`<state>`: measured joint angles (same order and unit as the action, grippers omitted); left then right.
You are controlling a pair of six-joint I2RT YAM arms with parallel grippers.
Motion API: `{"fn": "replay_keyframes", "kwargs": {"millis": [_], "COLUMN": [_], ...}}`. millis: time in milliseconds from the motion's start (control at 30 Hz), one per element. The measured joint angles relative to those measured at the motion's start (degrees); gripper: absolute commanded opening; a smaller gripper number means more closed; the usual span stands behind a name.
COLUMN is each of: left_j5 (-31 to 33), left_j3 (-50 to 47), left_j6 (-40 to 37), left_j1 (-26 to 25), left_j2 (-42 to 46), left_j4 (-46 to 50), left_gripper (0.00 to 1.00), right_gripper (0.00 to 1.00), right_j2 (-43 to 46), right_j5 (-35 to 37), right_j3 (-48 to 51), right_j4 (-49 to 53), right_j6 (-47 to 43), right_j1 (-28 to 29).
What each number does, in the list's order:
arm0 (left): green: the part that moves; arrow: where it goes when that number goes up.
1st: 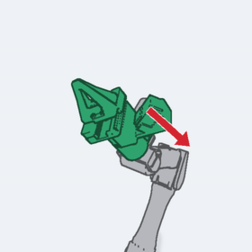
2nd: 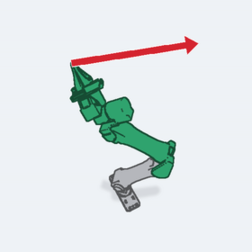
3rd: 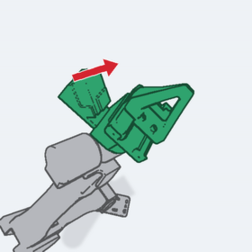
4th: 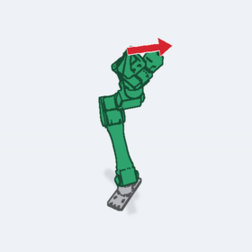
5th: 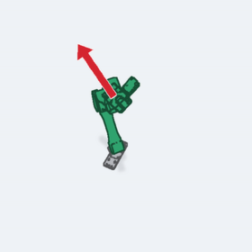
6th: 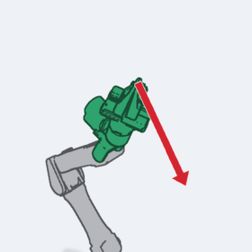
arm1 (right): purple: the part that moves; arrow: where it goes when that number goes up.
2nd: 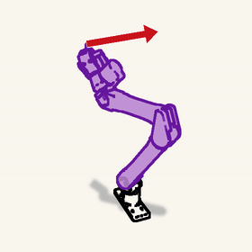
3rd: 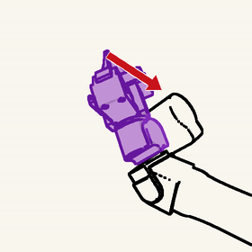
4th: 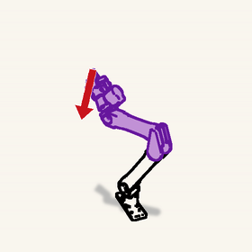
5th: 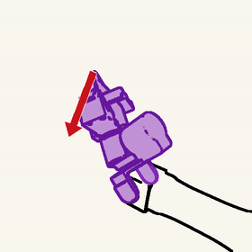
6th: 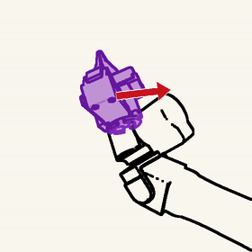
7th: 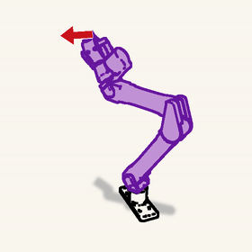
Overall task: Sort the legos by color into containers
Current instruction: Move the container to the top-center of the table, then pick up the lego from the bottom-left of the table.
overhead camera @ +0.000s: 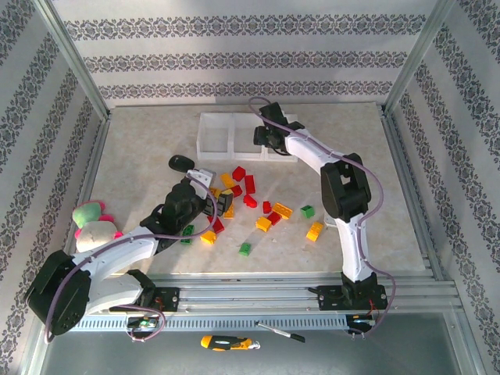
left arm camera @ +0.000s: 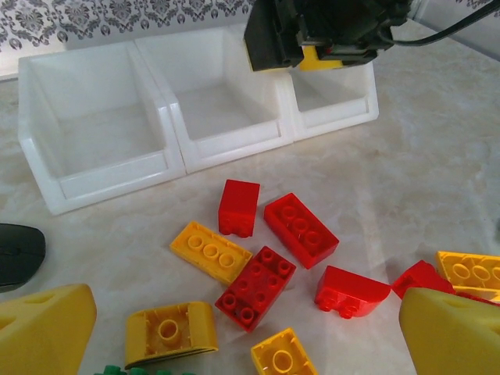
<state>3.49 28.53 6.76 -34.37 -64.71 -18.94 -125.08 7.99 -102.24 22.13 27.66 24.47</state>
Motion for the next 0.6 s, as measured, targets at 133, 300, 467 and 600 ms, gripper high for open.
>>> {"fn": "replay_keyframes", "kwargs": {"millis": [133, 300, 467, 600], "left_j5": [-0.5, -1.9, -0.5, 6.0], "left_j3": [0.1, 0.1, 2.6, 6.6], "left_j6": [0.0, -0.1, 1.4, 8.3], "left_j1": [0.0, 0.0, 0.0, 0.3], "left_j2": [-0.3, -0.3, -0.9, -0.9], "left_j4": [0.7, 0.8, 5.3, 13.8], "left_gripper": [0.99, 0.99, 0.99, 0.99], "right_gripper": [0.97, 0.98, 0.98, 0.98], "right_j2": [8.1, 23.3, 35.6, 43.0], "right_j5": [-0.6, -1.1, -2.5, -5.1], "right_j3": [9.2, 24.4, 36.4, 44.5], "right_j4": [-5.2, -11.2, -13.2, -13.2], "right_j6": [-1.4, -4.3, -7.7, -9.7], "right_j1": [-0.7, -1.6, -3.4, -3.8]}}
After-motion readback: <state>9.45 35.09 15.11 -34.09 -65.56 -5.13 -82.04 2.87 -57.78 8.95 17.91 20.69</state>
